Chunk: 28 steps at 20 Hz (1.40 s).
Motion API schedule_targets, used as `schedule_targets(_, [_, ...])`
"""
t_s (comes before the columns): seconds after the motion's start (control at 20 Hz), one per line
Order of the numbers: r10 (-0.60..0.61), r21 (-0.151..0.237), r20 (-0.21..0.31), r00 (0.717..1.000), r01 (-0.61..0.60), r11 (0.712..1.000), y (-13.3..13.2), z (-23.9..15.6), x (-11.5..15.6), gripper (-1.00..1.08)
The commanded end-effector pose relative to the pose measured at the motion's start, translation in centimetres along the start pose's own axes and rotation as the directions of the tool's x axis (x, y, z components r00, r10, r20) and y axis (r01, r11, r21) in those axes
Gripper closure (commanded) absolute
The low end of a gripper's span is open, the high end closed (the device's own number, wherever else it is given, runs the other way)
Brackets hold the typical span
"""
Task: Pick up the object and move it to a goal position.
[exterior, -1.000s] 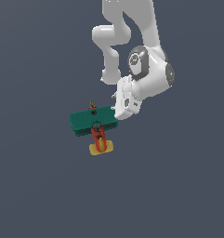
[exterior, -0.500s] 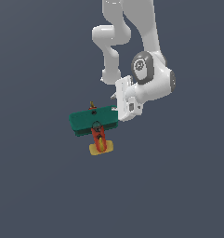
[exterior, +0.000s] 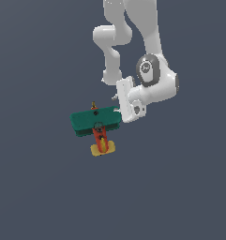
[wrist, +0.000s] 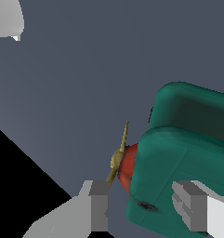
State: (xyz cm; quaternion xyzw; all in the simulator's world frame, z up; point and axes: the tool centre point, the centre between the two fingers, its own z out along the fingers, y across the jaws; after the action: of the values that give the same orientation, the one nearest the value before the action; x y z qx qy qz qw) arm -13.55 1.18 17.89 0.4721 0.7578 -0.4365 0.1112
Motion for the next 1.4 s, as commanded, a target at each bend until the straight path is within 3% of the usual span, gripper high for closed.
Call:
schedule_targets(0.0, [-0.036,0.018,0.011,0.999,0.036,0.999,-0.04,0.77,0.46,-0.20])
schedule_targets(1.35, [-0.117,0.017,0.048,0.992,0.116,0.993,0.20,0.52,0.42,-0.20])
